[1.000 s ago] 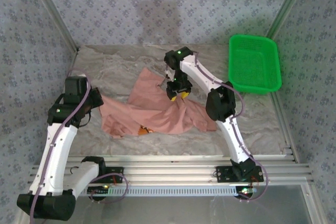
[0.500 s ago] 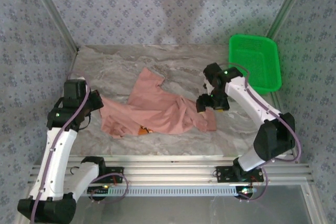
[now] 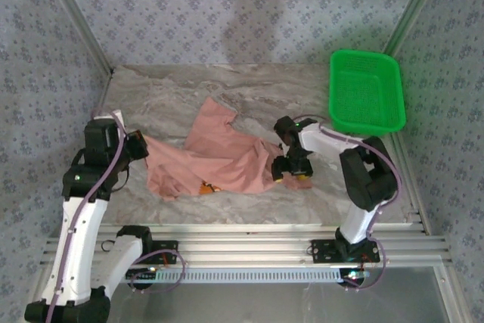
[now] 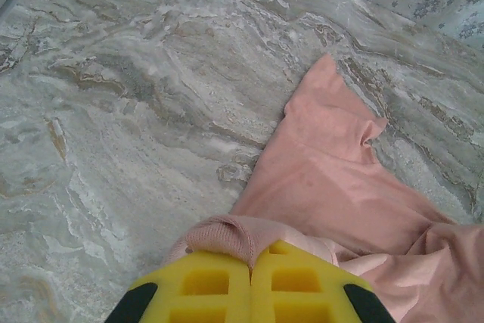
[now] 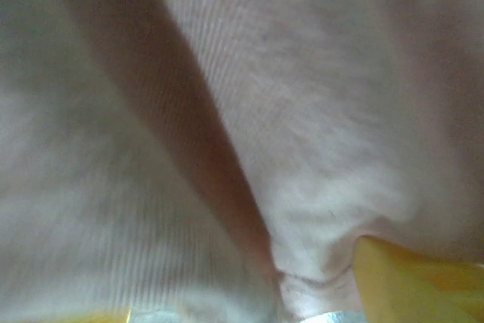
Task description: Fold and stack the t-shirts
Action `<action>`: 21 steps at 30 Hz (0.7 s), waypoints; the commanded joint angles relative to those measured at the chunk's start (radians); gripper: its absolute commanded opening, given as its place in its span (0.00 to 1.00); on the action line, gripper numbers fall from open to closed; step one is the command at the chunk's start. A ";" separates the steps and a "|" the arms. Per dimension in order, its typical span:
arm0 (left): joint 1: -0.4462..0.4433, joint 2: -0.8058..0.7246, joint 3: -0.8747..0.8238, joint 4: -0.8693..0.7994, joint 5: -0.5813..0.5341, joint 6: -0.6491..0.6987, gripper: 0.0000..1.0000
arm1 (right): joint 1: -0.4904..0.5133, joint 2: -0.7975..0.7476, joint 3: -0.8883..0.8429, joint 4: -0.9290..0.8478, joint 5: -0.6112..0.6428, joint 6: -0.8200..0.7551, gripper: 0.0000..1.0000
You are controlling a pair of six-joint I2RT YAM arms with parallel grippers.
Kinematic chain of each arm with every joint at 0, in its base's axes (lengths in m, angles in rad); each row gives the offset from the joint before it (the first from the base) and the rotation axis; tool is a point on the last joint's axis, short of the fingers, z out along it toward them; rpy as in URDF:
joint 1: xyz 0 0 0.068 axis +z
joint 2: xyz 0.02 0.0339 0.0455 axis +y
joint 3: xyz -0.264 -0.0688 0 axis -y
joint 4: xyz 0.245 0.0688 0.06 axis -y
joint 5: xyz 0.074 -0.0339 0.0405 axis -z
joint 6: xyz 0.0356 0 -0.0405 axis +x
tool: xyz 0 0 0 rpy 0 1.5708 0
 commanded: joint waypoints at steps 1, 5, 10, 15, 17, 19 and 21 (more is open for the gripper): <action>0.000 -0.031 0.022 -0.030 -0.006 0.023 0.00 | 0.007 0.042 0.013 -0.018 0.095 0.031 0.69; 0.002 -0.047 0.029 -0.054 -0.030 0.039 0.00 | 0.000 0.038 0.015 -0.052 0.167 0.066 0.29; 0.007 -0.048 0.048 -0.076 -0.043 0.066 0.00 | -0.002 -0.074 0.083 -0.141 0.196 0.031 0.10; 0.015 -0.048 0.054 -0.077 -0.048 0.079 0.00 | -0.010 -0.128 0.243 -0.298 0.231 -0.048 0.06; 0.020 -0.042 0.056 -0.074 -0.047 0.082 0.00 | -0.018 -0.131 0.297 -0.354 0.252 -0.080 0.06; 0.022 -0.032 0.059 -0.071 -0.044 0.085 0.00 | -0.023 -0.123 0.349 -0.391 0.298 -0.105 0.06; 0.023 -0.022 0.060 -0.068 -0.040 0.087 0.00 | -0.030 -0.104 0.391 -0.409 0.345 -0.127 0.06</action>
